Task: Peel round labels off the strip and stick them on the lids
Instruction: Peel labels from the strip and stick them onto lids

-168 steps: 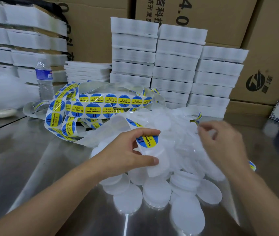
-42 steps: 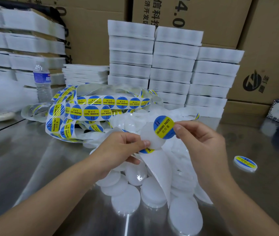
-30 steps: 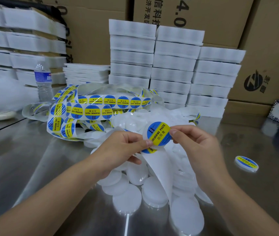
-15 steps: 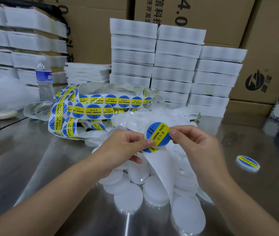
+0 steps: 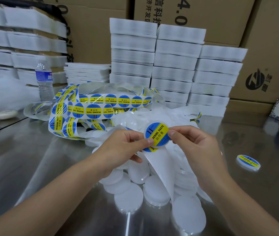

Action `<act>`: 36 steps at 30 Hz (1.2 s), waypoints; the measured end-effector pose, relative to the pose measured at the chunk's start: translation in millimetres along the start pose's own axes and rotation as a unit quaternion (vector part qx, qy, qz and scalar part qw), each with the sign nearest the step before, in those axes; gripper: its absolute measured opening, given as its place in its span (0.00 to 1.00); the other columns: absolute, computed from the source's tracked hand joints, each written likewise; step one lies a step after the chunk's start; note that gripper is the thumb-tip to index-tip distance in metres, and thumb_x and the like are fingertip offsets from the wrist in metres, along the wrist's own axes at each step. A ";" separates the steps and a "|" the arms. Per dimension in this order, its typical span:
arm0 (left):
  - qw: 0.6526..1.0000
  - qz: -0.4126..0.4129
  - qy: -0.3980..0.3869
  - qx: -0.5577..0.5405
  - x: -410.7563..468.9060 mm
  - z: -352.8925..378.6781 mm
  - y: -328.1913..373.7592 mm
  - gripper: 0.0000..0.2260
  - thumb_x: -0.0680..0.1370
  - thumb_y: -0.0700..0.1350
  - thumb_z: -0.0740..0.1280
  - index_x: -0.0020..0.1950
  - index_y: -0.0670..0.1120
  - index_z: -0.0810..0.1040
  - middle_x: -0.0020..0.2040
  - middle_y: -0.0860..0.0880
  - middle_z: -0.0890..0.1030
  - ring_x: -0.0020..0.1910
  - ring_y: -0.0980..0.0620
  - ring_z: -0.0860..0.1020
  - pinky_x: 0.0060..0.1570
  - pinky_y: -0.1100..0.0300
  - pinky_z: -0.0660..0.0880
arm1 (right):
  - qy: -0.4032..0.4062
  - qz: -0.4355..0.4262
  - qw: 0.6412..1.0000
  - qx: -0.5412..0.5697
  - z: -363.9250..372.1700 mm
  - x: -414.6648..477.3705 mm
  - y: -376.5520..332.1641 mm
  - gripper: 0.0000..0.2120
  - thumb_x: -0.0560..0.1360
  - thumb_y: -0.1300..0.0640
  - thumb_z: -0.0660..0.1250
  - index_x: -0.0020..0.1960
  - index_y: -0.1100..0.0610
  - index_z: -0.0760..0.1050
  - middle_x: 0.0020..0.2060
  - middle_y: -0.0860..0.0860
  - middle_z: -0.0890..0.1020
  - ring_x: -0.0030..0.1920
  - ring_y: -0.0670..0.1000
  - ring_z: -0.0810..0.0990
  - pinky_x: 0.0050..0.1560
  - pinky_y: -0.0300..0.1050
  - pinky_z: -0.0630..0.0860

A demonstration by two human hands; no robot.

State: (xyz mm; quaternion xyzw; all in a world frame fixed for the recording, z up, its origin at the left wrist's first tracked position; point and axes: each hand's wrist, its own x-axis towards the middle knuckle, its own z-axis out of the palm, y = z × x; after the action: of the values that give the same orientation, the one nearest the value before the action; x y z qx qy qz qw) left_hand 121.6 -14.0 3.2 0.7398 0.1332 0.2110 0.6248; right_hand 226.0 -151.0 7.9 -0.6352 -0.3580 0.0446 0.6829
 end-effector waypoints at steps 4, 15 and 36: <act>1.000 0.001 0.003 -0.001 -0.2 0.1 -0.3 0.09 0.75 0.45 0.69 0.35 0.49 0.85 0.37 0.51 0.84 0.36 0.60 0.76 0.31 0.66 0.75 | 0.001 0.000 1.000 -0.004 -0.6 0.3 1.4 0.07 0.71 0.59 0.71 0.39 0.48 0.83 0.35 0.44 0.84 0.37 0.40 0.80 0.39 0.29 0.73; 1.000 0.006 0.002 0.005 -1.6 -0.8 1.1 0.11 0.75 0.44 0.69 0.32 0.51 0.85 0.34 0.55 0.83 0.33 0.61 0.76 0.31 0.66 0.75 | 0.049 -0.020 0.998 -0.047 -7.6 5.3 -0.2 0.06 0.72 0.57 0.69 0.38 0.48 0.82 0.33 0.40 0.83 0.35 0.36 0.78 0.36 0.25 0.70; 0.999 0.009 0.009 -0.036 -2.9 -1.5 3.1 0.07 0.75 0.43 0.68 0.43 0.48 0.86 0.40 0.50 0.84 0.34 0.59 0.77 0.30 0.65 0.76 | -0.033 0.007 0.999 -0.029 4.2 1.1 9.7 0.01 0.73 0.52 0.68 0.43 0.47 0.78 0.37 0.47 0.84 0.36 0.45 0.76 0.36 0.36 0.74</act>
State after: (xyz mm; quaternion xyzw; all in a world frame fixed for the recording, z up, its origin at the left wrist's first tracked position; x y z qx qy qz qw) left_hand 118.2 -14.6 6.0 0.7160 0.1240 0.2279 0.6481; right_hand 228.3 -145.1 -0.6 -0.6554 -0.3773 0.0599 0.6516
